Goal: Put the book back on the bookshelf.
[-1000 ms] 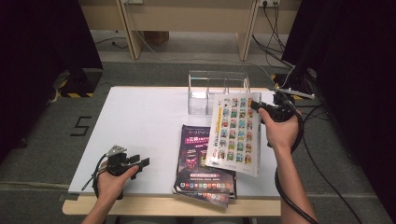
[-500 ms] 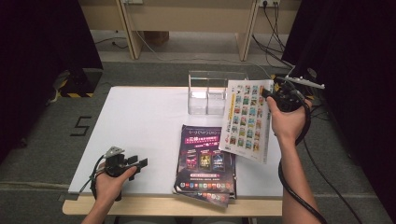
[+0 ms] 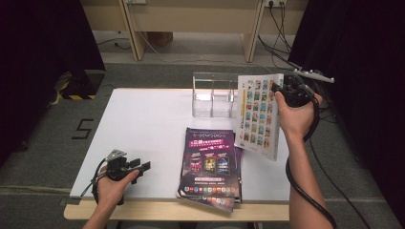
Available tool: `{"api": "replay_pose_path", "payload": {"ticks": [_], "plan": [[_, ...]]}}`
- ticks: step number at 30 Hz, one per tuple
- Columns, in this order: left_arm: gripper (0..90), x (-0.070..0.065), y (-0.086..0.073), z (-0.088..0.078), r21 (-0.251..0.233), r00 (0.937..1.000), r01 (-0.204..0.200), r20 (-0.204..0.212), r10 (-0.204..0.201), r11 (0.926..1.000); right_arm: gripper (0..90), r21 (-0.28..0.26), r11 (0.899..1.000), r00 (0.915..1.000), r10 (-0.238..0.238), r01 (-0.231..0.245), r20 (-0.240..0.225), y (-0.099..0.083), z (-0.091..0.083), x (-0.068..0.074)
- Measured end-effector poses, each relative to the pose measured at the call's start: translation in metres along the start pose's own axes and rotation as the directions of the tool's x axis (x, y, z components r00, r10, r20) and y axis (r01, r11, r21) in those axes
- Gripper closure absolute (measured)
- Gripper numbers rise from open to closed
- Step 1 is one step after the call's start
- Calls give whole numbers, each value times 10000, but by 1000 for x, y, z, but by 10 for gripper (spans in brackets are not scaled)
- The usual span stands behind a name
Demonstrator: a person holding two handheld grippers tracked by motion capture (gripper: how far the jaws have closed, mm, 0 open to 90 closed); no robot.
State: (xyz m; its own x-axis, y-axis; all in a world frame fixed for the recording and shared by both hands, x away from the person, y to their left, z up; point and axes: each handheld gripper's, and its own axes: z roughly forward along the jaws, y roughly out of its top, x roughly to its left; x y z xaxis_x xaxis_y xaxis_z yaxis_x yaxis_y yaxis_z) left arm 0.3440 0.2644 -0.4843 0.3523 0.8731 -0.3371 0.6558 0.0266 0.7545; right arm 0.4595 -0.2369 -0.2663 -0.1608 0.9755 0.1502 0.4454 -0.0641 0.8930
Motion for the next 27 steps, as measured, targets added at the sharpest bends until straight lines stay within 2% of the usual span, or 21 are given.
{"api": "replay_pose_path", "payload": {"ticks": [6, 9, 15, 27], "plan": [[453, 0, 0, 0, -1, 10000, -16, 42, 16, 10000, 739, -198, 9998, 10000, 27, -26, 71, 9, 5, 4], [453, 0, -1, 0, 40, 10000, -35, 53, 35, 10000, 740, -204, 9997, 9997, -124, 128, 221, 11, 9, 7], [453, 0, 0, 0, 28, 10000, -24, 22, 24, 10000, 739, -298, 9995, 9999, 104, -103, 32, 14, 17, 12], [453, 1, 0, 0, 33, 10000, -38, 25, 38, 10000, 739, -550, 9983, 9995, 207, -195, 219, 21, 27, 16]]}}
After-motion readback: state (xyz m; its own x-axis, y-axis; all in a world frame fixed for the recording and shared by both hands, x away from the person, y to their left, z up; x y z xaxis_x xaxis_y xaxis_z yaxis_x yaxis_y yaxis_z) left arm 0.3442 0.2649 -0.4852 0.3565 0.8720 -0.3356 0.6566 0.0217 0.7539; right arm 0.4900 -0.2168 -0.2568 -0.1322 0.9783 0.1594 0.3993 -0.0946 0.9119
